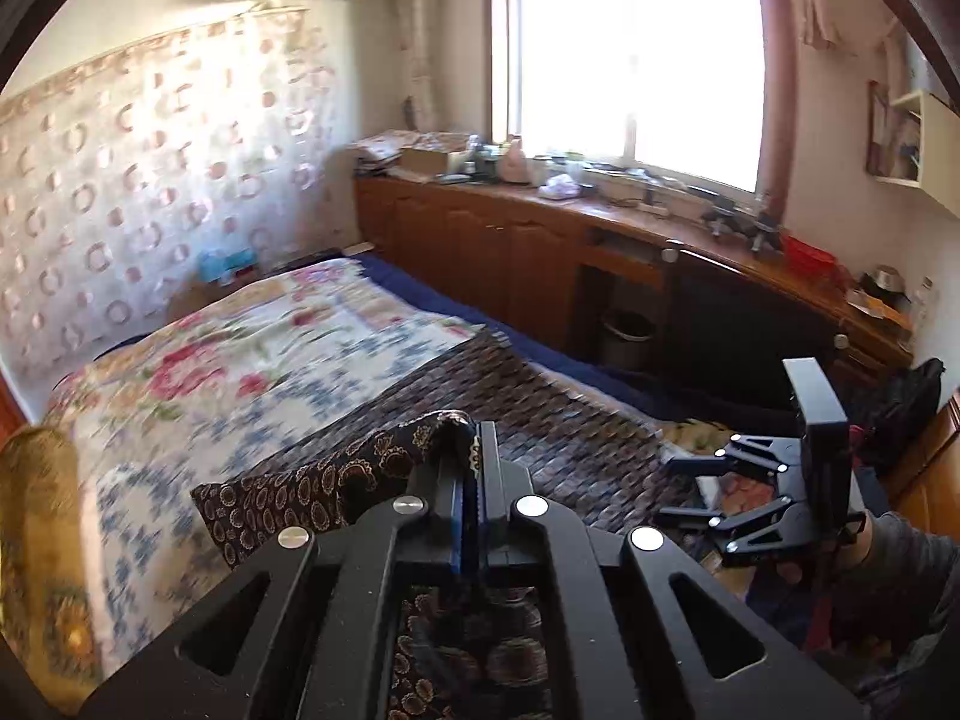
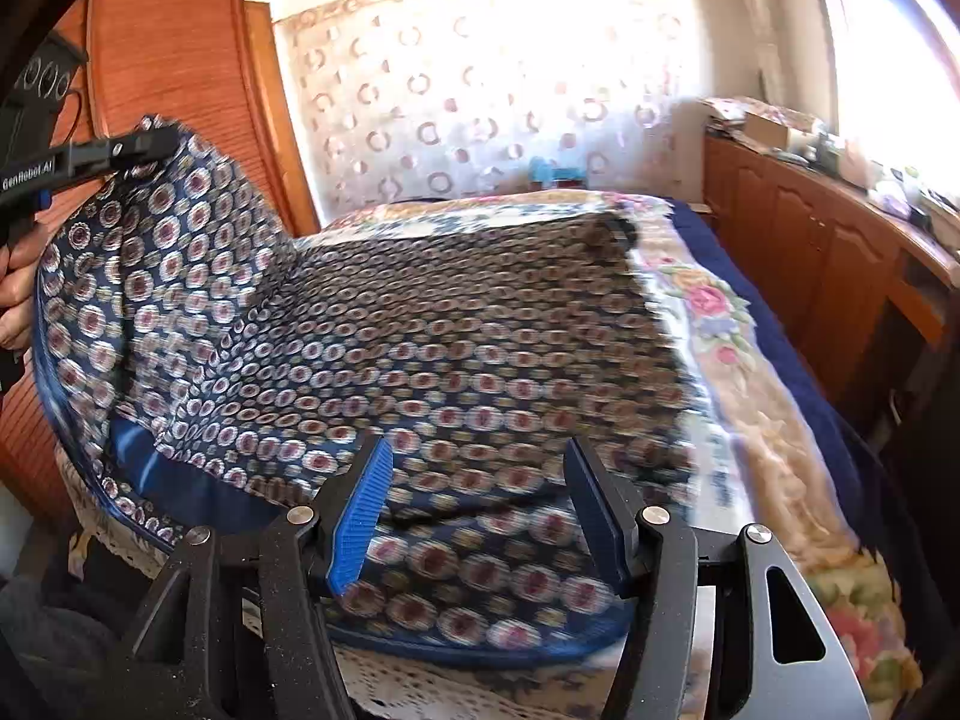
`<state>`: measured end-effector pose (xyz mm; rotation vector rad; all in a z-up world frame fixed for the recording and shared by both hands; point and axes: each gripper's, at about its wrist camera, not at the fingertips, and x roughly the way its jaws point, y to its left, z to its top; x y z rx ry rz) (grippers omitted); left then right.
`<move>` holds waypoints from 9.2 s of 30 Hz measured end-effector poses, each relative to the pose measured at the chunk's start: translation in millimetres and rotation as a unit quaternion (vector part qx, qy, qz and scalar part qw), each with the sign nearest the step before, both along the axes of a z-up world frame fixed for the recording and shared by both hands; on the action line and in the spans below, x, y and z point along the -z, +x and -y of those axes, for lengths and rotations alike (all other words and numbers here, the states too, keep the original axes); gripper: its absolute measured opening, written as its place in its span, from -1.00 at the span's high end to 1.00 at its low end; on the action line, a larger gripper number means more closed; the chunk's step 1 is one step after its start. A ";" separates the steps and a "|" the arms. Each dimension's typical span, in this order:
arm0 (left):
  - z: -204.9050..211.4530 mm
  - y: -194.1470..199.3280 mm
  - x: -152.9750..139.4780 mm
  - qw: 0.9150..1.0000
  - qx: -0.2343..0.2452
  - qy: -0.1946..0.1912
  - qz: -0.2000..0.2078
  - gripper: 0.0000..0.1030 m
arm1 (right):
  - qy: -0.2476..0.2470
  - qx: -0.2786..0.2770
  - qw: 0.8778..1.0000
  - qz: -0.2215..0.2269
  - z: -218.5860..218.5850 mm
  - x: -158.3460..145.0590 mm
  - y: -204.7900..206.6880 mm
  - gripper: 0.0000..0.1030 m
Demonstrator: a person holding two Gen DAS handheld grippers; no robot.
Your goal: Fold small clothes
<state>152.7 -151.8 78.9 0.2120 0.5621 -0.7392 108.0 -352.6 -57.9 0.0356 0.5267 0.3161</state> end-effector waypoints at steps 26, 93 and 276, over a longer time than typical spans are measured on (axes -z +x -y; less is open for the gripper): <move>20.9 16.8 35.2 0.999 -0.020 0.027 -0.024 -0.50 | 0.012 0.038 0.999 0.008 39.2 -8.3 -15.2 -0.19; -90.2 26.7 159.9 0.979 -0.160 0.073 -0.102 -0.50 | -0.123 0.108 0.987 -0.006 -6.4 -76.1 249.6 0.05; -71.1 77.6 42.4 0.981 -0.124 -0.126 -0.083 0.96 | -0.141 -0.028 0.986 0.079 9.3 -40.1 131.1 0.93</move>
